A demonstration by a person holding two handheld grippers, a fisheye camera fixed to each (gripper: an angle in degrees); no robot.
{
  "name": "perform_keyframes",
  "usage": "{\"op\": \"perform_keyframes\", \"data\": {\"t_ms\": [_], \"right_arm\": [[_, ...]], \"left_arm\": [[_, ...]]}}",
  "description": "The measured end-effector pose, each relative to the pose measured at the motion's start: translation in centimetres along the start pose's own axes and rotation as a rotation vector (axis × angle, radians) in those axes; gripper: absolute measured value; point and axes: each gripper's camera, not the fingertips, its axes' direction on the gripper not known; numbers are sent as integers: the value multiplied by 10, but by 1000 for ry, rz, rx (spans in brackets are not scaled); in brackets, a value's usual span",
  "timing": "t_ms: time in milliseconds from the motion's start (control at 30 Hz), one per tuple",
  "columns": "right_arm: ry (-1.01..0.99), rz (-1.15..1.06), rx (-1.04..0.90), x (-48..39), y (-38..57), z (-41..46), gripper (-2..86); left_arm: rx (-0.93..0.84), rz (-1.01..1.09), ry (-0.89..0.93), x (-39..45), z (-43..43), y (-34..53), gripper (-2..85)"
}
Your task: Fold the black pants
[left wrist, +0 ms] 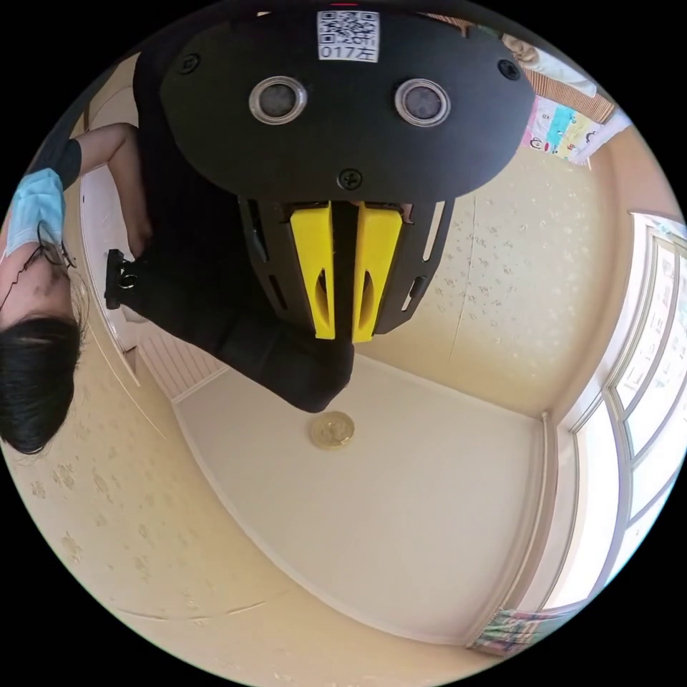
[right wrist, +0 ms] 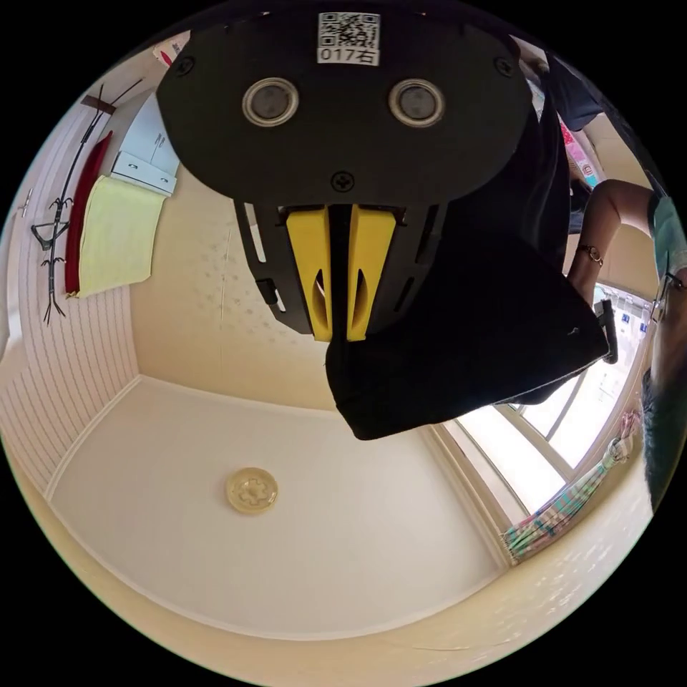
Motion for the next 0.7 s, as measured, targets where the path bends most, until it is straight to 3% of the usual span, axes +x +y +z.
{"op": "perform_keyframes", "data": {"t_ms": [133,233,333,400,433,500,567,700], "right_arm": [[12,8,-85,-1,39,46,27],[19,28,-170,5,85,118,29],[78,26,-380,31,122,275,33],[116,39,-649,63,161,445,37],[125,46,-710,71,174,482,39],[163,92,-1045,92,249,585,48],[99,140,-1123,90,300,607,55],[-138,29,-1227,38,446,586,57]], "left_arm": [[-105,-10,-12,-18,13,44,45],[-195,-41,-126,-45,50,98,44],[-367,-18,-326,-99,169,147,42],[-542,-66,-350,-161,274,182,44],[-656,-83,-364,-203,337,212,47],[-880,-146,-420,-258,400,274,56],[-1050,-210,-492,-291,415,358,56],[-1187,-166,-352,-277,361,494,55]]}}
